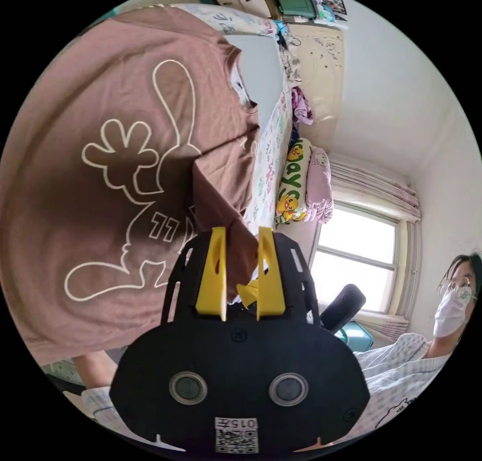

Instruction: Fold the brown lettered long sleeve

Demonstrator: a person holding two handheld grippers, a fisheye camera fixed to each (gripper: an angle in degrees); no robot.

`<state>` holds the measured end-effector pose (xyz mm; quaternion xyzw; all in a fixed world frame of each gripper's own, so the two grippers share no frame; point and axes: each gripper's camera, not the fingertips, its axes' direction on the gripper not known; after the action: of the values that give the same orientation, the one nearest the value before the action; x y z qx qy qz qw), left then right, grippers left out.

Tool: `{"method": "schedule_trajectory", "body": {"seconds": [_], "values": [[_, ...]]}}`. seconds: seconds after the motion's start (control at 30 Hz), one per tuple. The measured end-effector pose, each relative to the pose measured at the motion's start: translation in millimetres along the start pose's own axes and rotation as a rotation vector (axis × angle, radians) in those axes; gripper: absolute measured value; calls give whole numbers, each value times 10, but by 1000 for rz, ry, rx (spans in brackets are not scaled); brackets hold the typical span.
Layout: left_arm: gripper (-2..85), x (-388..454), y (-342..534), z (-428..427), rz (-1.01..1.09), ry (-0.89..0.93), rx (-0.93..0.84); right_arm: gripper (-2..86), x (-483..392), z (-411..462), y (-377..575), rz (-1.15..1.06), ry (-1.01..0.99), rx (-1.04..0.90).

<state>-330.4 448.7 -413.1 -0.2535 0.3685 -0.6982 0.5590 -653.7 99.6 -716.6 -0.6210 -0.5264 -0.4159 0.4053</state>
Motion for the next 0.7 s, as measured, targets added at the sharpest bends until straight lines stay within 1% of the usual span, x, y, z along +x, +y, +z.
{"method": "schedule_trajectory", "body": {"seconds": [0.07,0.2,0.3,0.4,0.5,0.6,0.7], "values": [[36,-119,51,-328,13,-16,21,1,-179,-21,-65,-18,-15,-13],[22,-342,134,-704,8,-43,30,2,-517,-8,-172,-72,-74,-69],[19,-608,156,-850,-42,-78,26,2,-563,71,-177,-36,-110,-110],[18,-876,112,-808,-70,-140,-19,3,-381,107,-97,73,-148,-147],[18,-1044,114,-717,-112,-91,-48,5,-29,13,74,220,-199,-132],[18,-985,178,-715,-97,-95,-35,12,419,-166,262,375,-202,-77],[20,-981,325,-709,-192,-26,-2,25,961,-392,452,558,-212,39]]}}
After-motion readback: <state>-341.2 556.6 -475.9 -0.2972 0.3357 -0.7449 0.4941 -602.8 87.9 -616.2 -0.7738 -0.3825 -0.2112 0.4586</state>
